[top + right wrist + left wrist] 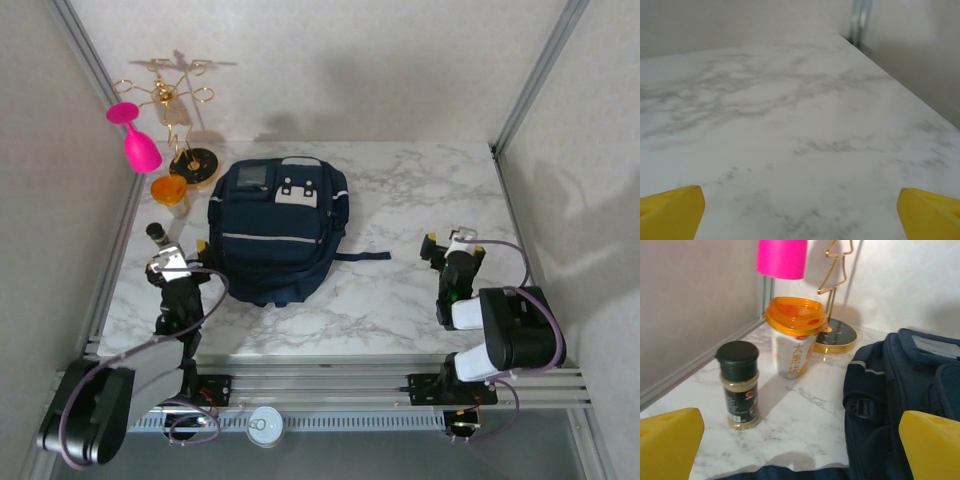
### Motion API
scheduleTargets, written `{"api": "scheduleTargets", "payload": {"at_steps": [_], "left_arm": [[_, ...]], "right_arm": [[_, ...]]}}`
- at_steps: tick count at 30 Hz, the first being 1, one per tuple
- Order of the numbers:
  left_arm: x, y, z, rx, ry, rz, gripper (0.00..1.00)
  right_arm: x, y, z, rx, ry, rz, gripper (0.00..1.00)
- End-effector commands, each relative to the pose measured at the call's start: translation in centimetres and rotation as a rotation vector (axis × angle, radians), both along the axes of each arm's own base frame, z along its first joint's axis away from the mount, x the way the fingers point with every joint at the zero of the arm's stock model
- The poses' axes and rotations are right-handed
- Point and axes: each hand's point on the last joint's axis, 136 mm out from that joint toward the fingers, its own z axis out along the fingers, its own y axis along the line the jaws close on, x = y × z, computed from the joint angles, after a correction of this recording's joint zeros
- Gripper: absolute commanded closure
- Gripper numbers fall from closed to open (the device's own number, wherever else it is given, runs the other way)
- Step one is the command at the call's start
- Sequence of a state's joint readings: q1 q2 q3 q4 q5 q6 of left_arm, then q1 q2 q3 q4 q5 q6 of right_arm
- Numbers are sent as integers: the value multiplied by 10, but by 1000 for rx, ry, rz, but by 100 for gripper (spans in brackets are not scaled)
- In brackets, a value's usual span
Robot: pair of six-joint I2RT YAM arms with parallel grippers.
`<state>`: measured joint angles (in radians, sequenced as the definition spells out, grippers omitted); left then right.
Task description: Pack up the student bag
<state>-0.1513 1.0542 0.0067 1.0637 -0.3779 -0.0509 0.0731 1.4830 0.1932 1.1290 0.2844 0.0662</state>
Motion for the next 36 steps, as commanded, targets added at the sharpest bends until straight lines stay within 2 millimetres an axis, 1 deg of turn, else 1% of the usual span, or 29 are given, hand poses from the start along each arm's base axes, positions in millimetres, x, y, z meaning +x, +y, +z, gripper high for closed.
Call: {"api": "scheduleTargets", "payload": {"at_steps": [1, 3, 6, 7, 8, 10, 13, 14, 19, 23, 36], "left_arm": [[15, -25, 23, 34, -102, -154, 1], [25, -31, 20, 51, -71, -182, 1], [33, -34, 18, 87, -47, -196, 1], [37, -34, 17, 85, -41, -193, 1], [43, -36, 17, 82, -34, -198, 1], [55, -39, 11, 80, 12, -209, 1], [63, -40, 7, 48, 3, -211, 1], [67, -40, 2, 51, 20, -213, 1], [70, -29, -4, 25, 19, -156, 1], [80, -19, -12, -25, 49, -147, 1], [80, -19, -12, -26, 52, -150, 1]], "right_arm": [[12, 17, 33, -28, -140, 125, 1], [13, 17, 30, -23, -133, 133, 1], [14, 16, 26, -13, -124, 137, 1], [14, 16, 28, -13, -137, 136, 1], [15, 16, 26, -9, -124, 137, 1], [15, 14, 26, -3, -128, 133, 1], [15, 13, 27, -5, -130, 128, 1], [15, 13, 26, -4, -126, 129, 1], [15, 13, 26, -4, -126, 130, 1], [15, 13, 26, -4, -127, 130, 1], [16, 14, 26, -3, -124, 133, 1]]}}
